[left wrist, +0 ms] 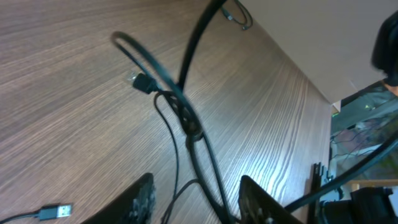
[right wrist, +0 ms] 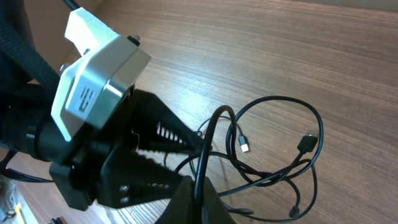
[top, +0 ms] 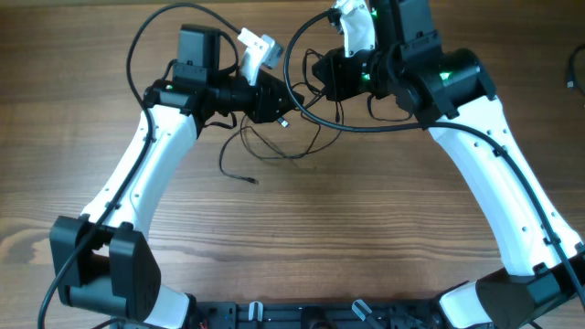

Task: Untangle cables

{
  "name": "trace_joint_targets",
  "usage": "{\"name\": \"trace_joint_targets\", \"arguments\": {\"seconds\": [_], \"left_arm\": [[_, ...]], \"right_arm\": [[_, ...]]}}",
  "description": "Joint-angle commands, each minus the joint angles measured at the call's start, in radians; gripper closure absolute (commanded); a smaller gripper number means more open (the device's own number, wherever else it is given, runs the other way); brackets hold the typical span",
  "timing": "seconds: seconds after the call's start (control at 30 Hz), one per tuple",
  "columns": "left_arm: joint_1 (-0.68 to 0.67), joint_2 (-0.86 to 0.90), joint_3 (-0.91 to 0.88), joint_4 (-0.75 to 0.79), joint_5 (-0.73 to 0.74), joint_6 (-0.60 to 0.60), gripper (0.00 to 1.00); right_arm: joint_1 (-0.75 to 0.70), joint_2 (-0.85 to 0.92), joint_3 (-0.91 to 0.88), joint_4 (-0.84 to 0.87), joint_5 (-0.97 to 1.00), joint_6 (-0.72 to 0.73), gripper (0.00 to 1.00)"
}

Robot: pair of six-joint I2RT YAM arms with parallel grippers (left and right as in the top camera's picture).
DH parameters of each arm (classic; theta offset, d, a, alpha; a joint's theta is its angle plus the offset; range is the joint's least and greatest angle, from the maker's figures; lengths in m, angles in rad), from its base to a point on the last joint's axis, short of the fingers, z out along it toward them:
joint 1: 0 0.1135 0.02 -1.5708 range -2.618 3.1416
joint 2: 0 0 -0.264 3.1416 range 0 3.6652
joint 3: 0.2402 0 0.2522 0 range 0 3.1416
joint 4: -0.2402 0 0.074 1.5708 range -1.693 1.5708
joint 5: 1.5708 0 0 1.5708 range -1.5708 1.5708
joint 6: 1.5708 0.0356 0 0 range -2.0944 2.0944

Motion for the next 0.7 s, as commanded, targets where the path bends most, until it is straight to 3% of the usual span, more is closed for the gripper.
{"name": "trace_joint_targets", "arguments": {"seconds": [0.0,0.07,0.13,0.2,0.33,0.67], "left_arm": [[-0.029,0.010,0.006,0.018,-0.023,0.003,0.64],[-0.039,0.010,0.006,0.023,-0.053,0.003,0.66],[-0.041,0.010,0.006,0.026,-0.096,0.002,0.77],[-0.041,0.010,0.006,0.026,-0.150,0.002,0.82],[-0.041,0.010,0.006,0.025,-0.207,0.003,0.82],[-0.008,0.007,0.006,-0.045,-0.385,0.002,0.79]], "right_arm": [[0.005,0.007,0.005,0.009,-0.007,0.008,0.96],[0.005,0.007,0.005,0.009,-0.010,0.008,0.95],[0.005,0.007,0.005,0.009,-0.010,0.008,0.95],[0.005,0.007,0.005,0.009,-0.010,0.008,0.95],[0.005,0.007,0.005,0.009,0.002,0.008,0.95],[0.005,0.007,0.005,-0.046,0.305,0.116,0.96]]}}
